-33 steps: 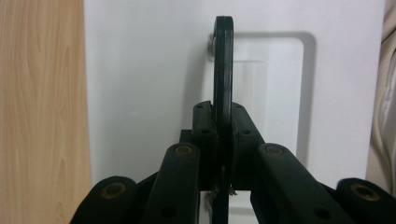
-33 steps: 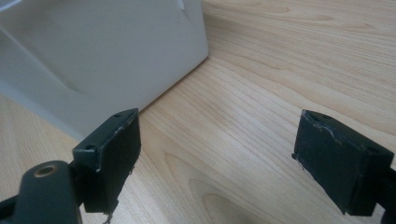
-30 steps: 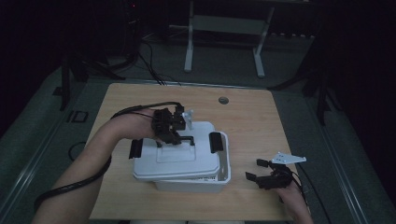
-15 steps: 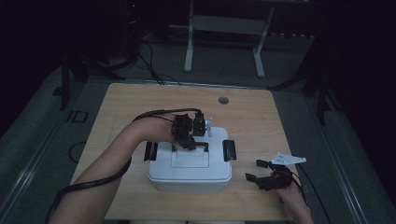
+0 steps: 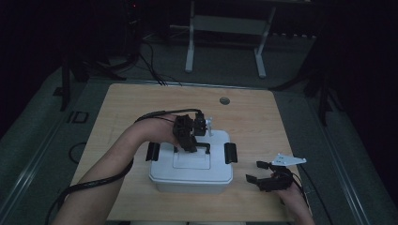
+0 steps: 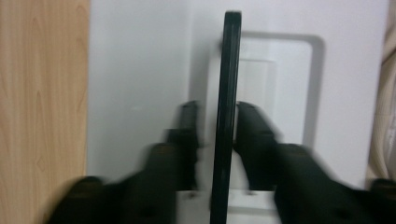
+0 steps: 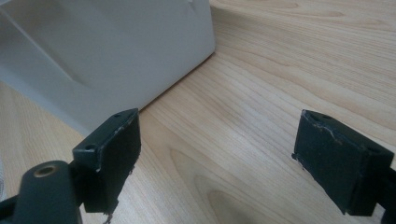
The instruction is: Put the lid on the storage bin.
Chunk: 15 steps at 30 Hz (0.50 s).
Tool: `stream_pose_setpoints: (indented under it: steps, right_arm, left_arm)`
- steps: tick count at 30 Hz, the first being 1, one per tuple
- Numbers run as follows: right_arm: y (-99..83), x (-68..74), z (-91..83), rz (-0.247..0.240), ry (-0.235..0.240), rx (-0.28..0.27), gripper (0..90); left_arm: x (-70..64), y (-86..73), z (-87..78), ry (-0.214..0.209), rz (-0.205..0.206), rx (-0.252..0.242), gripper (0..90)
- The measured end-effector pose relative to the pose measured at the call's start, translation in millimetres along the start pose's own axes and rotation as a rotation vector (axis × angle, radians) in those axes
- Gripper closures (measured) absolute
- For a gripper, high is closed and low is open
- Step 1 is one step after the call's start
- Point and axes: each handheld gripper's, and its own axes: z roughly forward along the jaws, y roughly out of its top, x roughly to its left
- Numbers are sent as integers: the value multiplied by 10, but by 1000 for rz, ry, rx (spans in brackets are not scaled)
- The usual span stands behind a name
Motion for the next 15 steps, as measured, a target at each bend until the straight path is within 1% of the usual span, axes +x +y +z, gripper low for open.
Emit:
stream_pose_setpoints:
  steps: [1,2,3,5,6,7,8,9,10,11,12,13,14,15]
  right_arm:
    - [1,-1,0,1,0,-2,145]
    - [3,-1,-2,2,1,-3,145]
    - [5,-2,-2,4,3,-5,145]
    - [9,0,0,3,3,-5,145]
    - [9,2,0,3,4,-6,145]
    - [11,5,1,3,6,-6,145]
    - [11,8,2,2,6,-4,145]
    - [12,10,3,0,7,-2,145]
    - [13,11,3,-1,7,-2,145]
    - [13,12,5,0,8,-2,145]
    - [14,12,6,2,8,-1,145]
    - [13,12,7,1,7,0,145]
    - [12,10,7,2,7,0,145]
    - [10,8,6,2,6,-1,145]
  left_arm:
    - [15,-26,-7,21,-9,2,590]
    - [43,-65,-8,18,-55,-11,540]
    - [61,-90,-10,16,-78,-18,463]
    - [97,-144,-21,32,-105,-39,413]
    - [109,-184,-19,20,-133,-60,379]
    - [117,-205,-22,18,-139,-66,315]
    - [127,-239,-20,13,-157,-80,307]
    - [130,-261,-18,-1,-169,-87,273]
    - [131,-297,-15,-14,-166,-92,208]
    - [125,-319,-12,-2,-163,-90,177]
    - [125,-339,-12,1,-166,-94,177]
    - [123,-359,-12,-5,-180,-98,176]
    - [122,-377,-16,4,-174,-102,166]
    - [114,-390,-22,13,-177,-106,155]
